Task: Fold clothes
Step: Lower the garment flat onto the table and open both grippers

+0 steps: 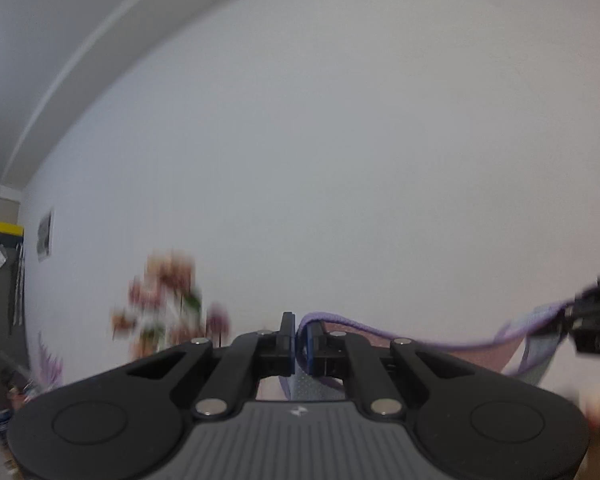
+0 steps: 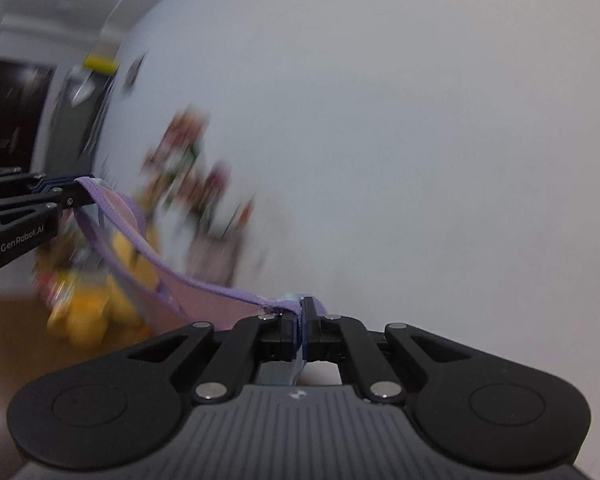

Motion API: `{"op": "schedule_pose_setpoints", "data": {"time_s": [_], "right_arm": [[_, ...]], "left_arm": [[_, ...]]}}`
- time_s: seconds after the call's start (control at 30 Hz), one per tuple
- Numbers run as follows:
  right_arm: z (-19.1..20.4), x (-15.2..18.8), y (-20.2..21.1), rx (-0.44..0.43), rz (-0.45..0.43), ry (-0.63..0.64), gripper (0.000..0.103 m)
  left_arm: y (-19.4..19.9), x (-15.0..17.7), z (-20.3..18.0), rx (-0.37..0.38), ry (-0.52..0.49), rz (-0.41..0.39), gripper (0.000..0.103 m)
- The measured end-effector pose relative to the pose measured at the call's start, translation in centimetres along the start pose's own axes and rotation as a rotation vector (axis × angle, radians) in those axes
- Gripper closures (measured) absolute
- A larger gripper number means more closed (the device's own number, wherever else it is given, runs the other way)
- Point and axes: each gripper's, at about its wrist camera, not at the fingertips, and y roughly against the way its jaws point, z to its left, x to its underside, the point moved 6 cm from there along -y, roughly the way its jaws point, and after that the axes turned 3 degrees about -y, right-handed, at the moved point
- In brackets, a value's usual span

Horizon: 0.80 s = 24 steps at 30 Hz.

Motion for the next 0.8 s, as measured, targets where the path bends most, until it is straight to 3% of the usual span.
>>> {"op": "schedule_pose_setpoints", "data": {"time_s": [0.17,0.27,0.37,0.6,0.7,0.73,0.8], "right_arm": [[4.0,16.1,3.1,-0.078,0.273,-0.098,0.102],[5.6,20.8,6.6,-0.081,0.337,-0.149,0.102],[6.3,22.4,10.6,-0.073,0.352,-0.191,0.101],[7.4,24.0,13.7,-0.053,0.378,-0.165,0.1],[7.7,25.0,14.4,-0.068,0.414,-0.146,0.083],[7.8,25.4,14.8,-0.078,0.427,-0.137,0.071],[7.8,25.7,15.9,-0.107,0.439,-0.132,0.067]], "left_arm": [[9.2,12.0,-6.2,0.106,-0.117,0.228,0.099],[12.5,17.4,-7.9,0.177,-0.147,0.355,0.099],[14.1,20.1,-7.8,0.2,-0.175,0.381,0.099],[16.1,21.9,-7.6,0.24,-0.281,0.387,0.09],[17.3,23.0,-8.1,0.304,-0.352,0.4,0.065],[17.8,23.4,-8.0,0.331,-0.368,0.401,0.053],[18.7,23.8,-7.6,0.394,-0.391,0.402,0.049]]}}
